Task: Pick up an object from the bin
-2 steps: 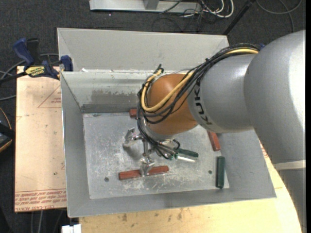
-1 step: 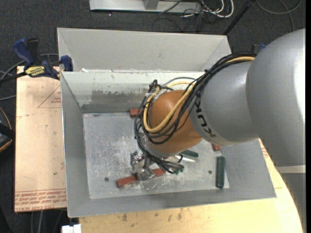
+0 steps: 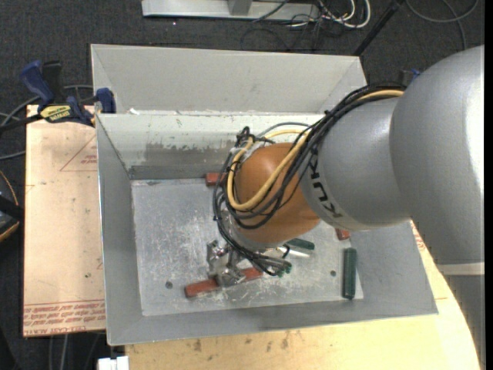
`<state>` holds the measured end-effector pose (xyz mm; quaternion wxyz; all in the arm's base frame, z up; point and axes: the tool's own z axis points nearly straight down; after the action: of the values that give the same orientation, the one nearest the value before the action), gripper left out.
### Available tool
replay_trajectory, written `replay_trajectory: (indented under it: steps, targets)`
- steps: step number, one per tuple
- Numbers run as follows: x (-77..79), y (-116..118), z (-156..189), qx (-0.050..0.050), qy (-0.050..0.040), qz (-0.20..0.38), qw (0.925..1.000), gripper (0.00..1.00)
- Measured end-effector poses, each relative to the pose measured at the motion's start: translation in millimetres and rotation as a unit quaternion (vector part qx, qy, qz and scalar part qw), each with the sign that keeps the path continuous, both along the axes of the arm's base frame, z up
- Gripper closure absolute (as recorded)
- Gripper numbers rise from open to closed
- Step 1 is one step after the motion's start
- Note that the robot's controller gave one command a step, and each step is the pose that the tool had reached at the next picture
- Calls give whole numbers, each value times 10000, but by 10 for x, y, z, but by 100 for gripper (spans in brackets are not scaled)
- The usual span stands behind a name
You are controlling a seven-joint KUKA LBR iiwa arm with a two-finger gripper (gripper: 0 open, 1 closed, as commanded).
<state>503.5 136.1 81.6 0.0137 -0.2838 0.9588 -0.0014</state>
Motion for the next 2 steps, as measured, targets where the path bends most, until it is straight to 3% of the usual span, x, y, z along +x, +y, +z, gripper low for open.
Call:
replay_trajectory:
  steps: [1, 2]
  targets:
    - [-38, -59, 418, -20, 148, 3, 9999, 100]
    - [26, -60, 610, -21, 133, 351, 9993, 0]
